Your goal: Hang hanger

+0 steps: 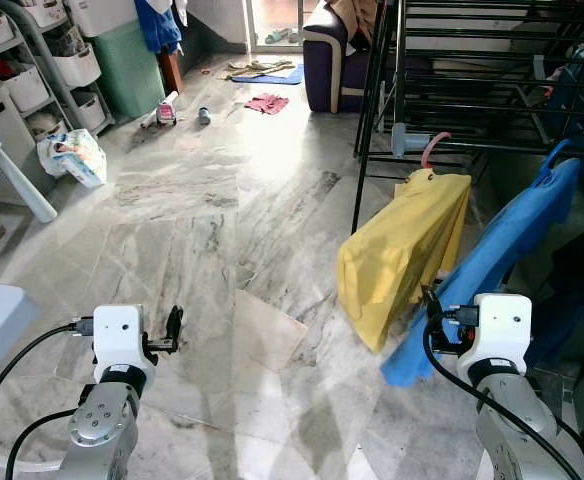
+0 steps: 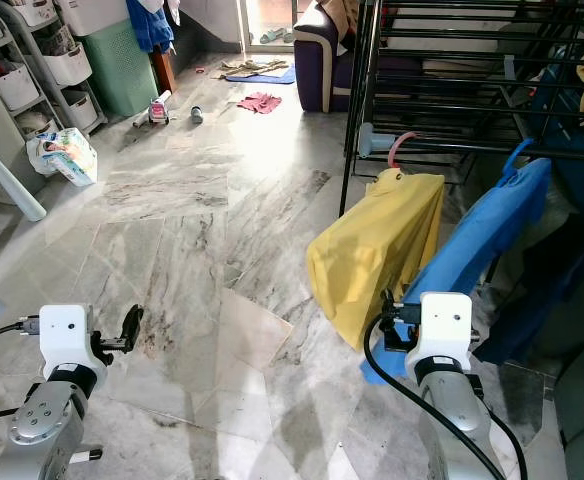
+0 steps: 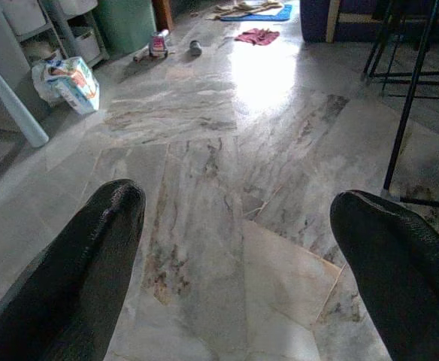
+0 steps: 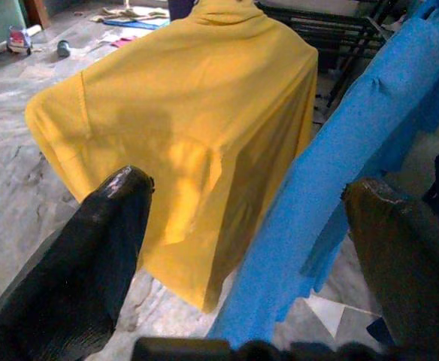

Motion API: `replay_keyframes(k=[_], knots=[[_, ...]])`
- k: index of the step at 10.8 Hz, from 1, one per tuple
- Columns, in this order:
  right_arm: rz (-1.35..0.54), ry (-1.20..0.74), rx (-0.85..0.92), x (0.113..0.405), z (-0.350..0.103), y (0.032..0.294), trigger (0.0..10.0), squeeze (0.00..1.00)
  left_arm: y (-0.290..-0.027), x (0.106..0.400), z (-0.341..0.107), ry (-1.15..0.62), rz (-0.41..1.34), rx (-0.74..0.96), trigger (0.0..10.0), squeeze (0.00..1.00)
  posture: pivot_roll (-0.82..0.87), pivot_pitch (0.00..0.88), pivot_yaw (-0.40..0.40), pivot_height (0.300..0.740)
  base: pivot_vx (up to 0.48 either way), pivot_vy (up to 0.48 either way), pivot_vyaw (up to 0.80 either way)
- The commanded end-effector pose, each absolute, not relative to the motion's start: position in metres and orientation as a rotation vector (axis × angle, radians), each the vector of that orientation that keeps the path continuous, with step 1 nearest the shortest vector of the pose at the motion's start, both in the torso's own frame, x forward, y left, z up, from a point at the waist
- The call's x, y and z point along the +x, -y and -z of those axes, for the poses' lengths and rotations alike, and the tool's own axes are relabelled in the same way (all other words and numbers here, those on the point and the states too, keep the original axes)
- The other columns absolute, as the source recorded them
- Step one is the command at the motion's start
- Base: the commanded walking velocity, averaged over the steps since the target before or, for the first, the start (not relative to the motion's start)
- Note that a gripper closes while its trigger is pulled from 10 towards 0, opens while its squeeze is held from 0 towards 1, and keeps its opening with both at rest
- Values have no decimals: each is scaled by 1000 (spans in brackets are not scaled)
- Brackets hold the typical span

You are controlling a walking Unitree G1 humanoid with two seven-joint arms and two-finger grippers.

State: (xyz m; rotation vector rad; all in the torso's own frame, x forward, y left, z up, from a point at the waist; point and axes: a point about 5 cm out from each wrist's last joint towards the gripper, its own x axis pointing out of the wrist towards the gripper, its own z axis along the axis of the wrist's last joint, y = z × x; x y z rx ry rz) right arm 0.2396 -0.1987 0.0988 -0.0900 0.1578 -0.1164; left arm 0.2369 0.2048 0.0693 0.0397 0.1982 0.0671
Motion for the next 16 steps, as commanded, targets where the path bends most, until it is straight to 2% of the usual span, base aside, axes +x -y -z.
replay_keyframes(k=[1,10,12,16], knots=[[298,-209,88,241,-99,183,10000,0,-192,281,-112,-74,121,86,10000,0,-74,0,59,740,0,0,0],[298,-209,88,241,-99,183,10000,0,-192,281,-112,-74,121,86,10000,0,-74,0,59,740,0,0,0],[220,-100,-29,255,-110,198,10000,0,-186,268,-93,-97,27,40,10000,0,-54,0,18,740,0,0,0],[109,-105,-1,258,-112,186,10000,0,-189,261,-91,-100,18,41,10000,0,-47,4,-1,740,0,0,0]])
